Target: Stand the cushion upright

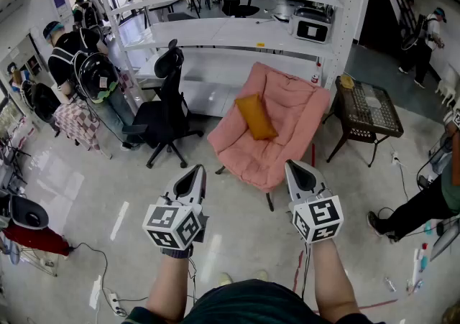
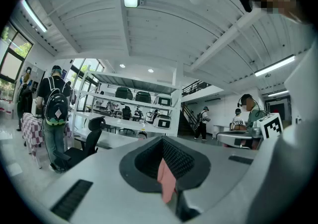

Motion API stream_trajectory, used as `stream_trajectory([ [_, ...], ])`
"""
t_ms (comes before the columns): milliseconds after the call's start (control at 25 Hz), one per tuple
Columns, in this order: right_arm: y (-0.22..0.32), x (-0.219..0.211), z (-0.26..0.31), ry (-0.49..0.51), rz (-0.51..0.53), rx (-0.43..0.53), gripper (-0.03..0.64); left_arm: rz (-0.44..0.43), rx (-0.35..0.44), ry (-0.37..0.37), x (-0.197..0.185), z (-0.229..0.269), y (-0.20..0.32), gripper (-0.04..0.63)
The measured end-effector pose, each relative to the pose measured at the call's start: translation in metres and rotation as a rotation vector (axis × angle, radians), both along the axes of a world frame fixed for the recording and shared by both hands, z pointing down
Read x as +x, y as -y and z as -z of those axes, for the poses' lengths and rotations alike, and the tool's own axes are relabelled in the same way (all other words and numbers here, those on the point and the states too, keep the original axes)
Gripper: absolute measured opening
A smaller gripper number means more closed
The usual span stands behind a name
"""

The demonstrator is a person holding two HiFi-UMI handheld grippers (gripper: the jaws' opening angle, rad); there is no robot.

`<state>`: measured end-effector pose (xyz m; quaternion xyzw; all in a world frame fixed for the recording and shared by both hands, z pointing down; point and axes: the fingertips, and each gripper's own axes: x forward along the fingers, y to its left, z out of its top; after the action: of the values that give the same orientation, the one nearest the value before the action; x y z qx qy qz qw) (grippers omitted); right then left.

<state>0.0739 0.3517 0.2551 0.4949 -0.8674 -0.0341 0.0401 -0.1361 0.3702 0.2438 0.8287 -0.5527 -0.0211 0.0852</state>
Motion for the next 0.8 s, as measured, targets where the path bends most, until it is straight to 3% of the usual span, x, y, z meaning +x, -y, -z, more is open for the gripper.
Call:
stream_trajectory([
  [800,0.000,0.042,0.003,0.081,0.008,-0.009,0.003,0.002,-0.001,0.028,0.037,0.002,0.001,0.002],
])
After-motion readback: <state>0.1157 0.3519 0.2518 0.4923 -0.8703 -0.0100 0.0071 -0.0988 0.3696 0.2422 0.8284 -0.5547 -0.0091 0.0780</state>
